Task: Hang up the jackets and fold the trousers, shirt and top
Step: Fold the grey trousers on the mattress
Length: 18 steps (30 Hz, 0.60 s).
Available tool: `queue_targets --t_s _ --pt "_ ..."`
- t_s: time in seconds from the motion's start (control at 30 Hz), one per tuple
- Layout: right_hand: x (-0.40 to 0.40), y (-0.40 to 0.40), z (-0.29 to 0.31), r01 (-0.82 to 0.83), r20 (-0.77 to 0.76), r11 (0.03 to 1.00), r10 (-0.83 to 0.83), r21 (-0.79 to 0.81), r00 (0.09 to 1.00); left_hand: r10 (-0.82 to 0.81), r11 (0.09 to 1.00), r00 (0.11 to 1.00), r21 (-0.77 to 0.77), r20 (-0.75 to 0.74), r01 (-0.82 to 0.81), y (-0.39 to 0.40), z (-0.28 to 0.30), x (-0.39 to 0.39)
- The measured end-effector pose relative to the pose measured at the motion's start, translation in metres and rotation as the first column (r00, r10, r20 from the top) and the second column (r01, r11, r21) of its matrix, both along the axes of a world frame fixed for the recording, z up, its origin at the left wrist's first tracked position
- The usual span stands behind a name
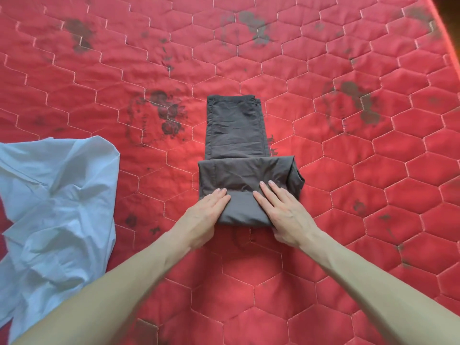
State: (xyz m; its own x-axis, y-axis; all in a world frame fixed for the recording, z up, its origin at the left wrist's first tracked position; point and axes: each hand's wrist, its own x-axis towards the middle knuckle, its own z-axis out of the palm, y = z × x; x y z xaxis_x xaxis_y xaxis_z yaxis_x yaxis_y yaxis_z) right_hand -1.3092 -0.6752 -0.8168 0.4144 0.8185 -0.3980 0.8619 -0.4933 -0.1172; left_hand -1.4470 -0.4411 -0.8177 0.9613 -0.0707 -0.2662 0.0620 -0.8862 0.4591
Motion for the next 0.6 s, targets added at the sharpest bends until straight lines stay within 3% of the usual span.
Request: queue_targets --t_s 0.17,0.3,0.4,0.5,0.6 --pt "-0.004 -0.021 0.013 -0.028 -0.119 0.985 0.049 0.170 0.992 -0.003 0.997 0.999 -0.073 0.035 0.005 -0.004 0.020 -0.026" --pt "-0.010 -0.041 0.035 -0.039 -0.196 0.985 0.072 0.167 0.978 0.037 0.970 0.999 -0.241 0.021 -0.031 -0.010 0.032 -0.060" --pt "-0.022 -0.054 0.056 0.078 -0.302 0.978 -0.016 0.194 0.953 0.106 0.912 0.994 -0.400 0.018 -0.090 -0.014 0.045 -0.082" --pt "-0.033 -0.063 0.075 0.222 -0.418 0.944 -0.105 0.243 0.902 0.273 0.837 0.961 -0.484 -0.038 -0.257 -0.018 0.053 -0.101" --pt "-0.038 -0.069 0.083 0.447 -0.575 0.839 -0.209 0.310 0.791 0.482 0.717 0.873 -0.539 -0.075 -0.442 -0.019 0.056 -0.112"
